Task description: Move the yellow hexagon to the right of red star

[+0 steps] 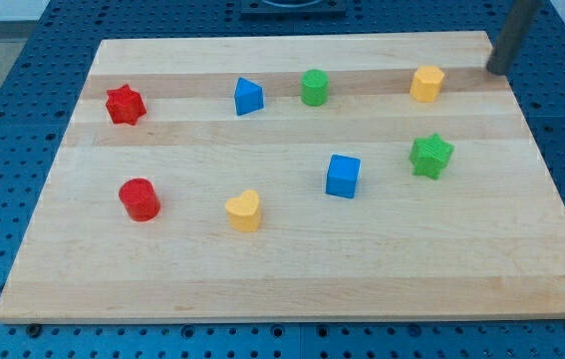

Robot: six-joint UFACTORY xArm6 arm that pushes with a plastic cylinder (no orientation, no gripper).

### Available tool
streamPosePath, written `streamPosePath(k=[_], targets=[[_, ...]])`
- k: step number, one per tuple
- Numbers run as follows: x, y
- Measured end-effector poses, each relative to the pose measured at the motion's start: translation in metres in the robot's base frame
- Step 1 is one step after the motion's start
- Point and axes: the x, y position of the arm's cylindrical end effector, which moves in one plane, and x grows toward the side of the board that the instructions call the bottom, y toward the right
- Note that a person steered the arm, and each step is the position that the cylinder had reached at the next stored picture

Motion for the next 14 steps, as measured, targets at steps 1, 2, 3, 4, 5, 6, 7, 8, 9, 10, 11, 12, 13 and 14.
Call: streamPosePath(k=[1, 2, 3, 4, 5, 6, 7, 8, 9, 10, 11, 12, 13, 14], targets=[[0.018, -0.028], [0.042, -0.035], [0.040, -0.044], [0.024, -0.043], [0.008, -0.052], [0.010, -0.103], [0.045, -0.147], [0.072, -0.165], [0.059, -0.157], [0.039, -0.111], [0.046, -0.048], [0.084, -0.035], [0.110, -0.083], [0.118, -0.153]])
